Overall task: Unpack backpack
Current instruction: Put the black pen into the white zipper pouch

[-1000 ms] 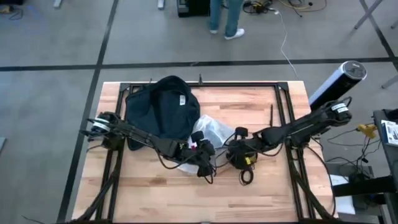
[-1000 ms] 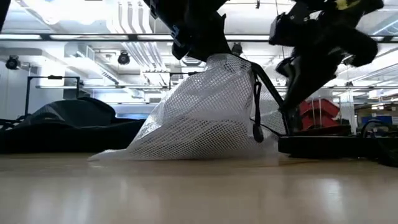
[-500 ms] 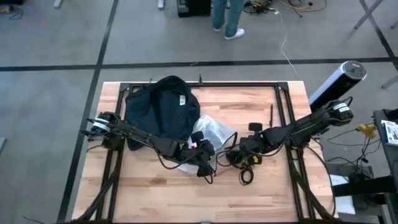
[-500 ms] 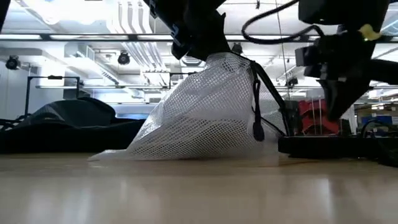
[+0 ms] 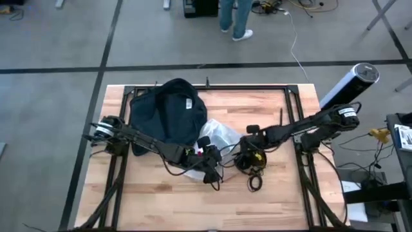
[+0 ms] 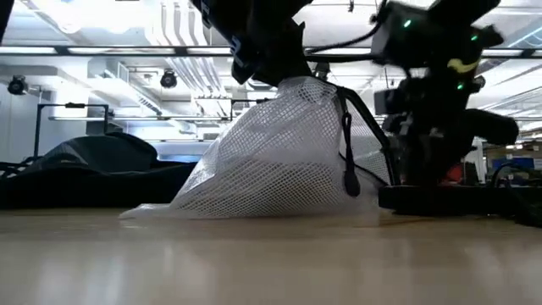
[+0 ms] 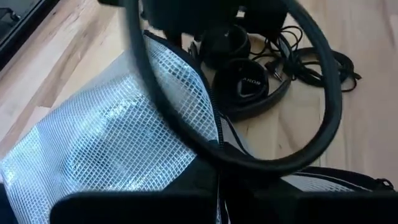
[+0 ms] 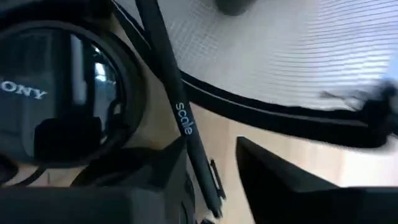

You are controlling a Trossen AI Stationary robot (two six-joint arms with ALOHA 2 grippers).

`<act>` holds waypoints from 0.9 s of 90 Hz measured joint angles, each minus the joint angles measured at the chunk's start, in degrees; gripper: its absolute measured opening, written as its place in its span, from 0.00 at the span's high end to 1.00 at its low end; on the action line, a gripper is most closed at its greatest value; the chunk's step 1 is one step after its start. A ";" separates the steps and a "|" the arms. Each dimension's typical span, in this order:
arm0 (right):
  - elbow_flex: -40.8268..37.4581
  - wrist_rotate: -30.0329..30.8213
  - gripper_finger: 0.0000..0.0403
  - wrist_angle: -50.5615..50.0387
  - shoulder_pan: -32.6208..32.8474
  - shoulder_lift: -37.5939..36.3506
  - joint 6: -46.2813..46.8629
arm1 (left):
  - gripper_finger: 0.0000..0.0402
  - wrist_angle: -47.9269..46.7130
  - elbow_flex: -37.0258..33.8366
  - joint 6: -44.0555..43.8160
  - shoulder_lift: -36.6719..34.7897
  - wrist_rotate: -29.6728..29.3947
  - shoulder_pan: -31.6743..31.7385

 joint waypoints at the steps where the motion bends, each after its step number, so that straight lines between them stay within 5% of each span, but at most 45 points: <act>1: 0.01 -0.35 0.67 0.10 -0.26 0.30 -0.32 | 1.00 0.00 -0.01 0.00 0.00 0.02 0.00; 22: 0.33 -2.66 0.60 4.31 -2.37 6.34 -4.59 | 1.00 0.47 -0.04 -0.03 0.00 0.11 -0.02; 30: 0.70 -2.45 0.68 4.37 -2.10 6.89 -5.13 | 1.00 0.45 -0.11 -0.03 0.00 0.13 -0.02; 43: 0.45 0.20 0.95 4.75 -0.24 4.76 -6.91 | 1.00 0.67 -0.13 -0.03 0.00 0.08 -0.02; 81: 0.41 13.95 0.99 9.56 12.34 -3.67 -6.55 | 1.00 1.54 -0.13 -0.01 -0.02 -0.10 0.02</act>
